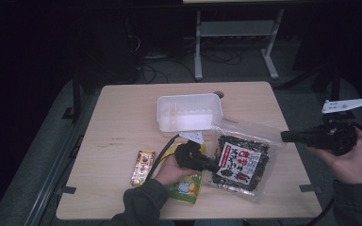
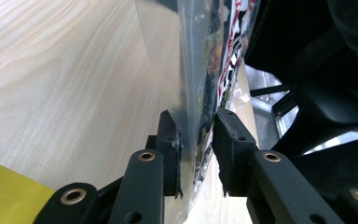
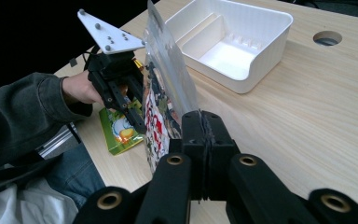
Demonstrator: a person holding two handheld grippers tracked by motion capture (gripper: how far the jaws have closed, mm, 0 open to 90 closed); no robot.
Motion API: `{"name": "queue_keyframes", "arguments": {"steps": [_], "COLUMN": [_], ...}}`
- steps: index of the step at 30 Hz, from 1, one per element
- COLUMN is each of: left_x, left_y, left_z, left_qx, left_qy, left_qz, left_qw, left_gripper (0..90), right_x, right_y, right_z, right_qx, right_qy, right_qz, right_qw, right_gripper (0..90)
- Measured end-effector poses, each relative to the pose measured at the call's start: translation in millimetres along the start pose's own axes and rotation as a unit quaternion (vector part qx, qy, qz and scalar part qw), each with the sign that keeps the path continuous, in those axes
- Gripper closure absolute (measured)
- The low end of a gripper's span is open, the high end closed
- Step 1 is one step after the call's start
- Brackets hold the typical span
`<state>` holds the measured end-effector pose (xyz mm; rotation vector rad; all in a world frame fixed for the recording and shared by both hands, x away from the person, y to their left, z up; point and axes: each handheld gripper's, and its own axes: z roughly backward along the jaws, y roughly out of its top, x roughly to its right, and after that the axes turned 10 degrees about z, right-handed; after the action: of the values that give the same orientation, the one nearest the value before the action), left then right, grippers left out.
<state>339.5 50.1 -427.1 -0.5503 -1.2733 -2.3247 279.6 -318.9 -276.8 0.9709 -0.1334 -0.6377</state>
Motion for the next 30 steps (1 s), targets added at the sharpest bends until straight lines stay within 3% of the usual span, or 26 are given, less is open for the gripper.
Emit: {"name": "queue_keyframes", "arguments": {"steps": [4, 5, 6, 14, 23, 27, 29, 30], "left_x": [3.3, 4.1, 4.1, 3.6, 4.0, 5.4, 5.4, 5.4], "left_y": [-1.5, -1.4, -1.4, -1.2, -1.4, -1.4, -1.6, -1.6], "left_z": [0.4, 0.3, 0.3, 1.0, 0.7, -0.4, -0.3, -0.3], "left_qx": [0.000, 0.002, 0.002, 0.001, 0.001, 0.000, -0.001, -0.001], "left_qy": [0.002, 0.003, 0.003, 0.009, 0.009, 0.006, 0.008, 0.008], "left_qz": [-0.014, -0.017, -0.017, -0.022, -0.022, -0.024, -0.023, -0.023], "left_qw": [0.9999, 0.9999, 0.9999, 0.9997, 0.9997, 0.9997, 0.9997, 0.9997], "left_gripper": [74.3, 74.7, 74.8, 75.1, 75.0, 74.9, 74.6, 74.3], "right_x": [4.6, 9.8, 12.8, 29.1, 32.7, 35.2, 33.9, 33.9], "right_y": [-4.0, -9.4, -12.9, -44.4, -69.7, -72.8, -71.4, -71.4], "right_z": [-1.7, -5.7, -8.2, -35.3, -72.6, -84.2, -90.0, -90.0], "right_qx": [0.006, 0.008, 0.014, 0.030, 0.043, 0.043, 0.037, 0.037], "right_qy": [0.002, -0.003, -0.002, 0.023, 0.068, 0.089, 0.108, 0.108], "right_qz": [-0.004, -0.006, -0.009, -0.031, -0.041, -0.043, -0.040, -0.040], "right_qw": [1.0000, 0.9999, 0.9999, 0.9988, 0.9959, 0.9941, 0.9927, 0.9927], "right_gripper": [76.4, 64.6, 60.6, 43.9, 42.3, 46.7, 57.2, 57.2]}}
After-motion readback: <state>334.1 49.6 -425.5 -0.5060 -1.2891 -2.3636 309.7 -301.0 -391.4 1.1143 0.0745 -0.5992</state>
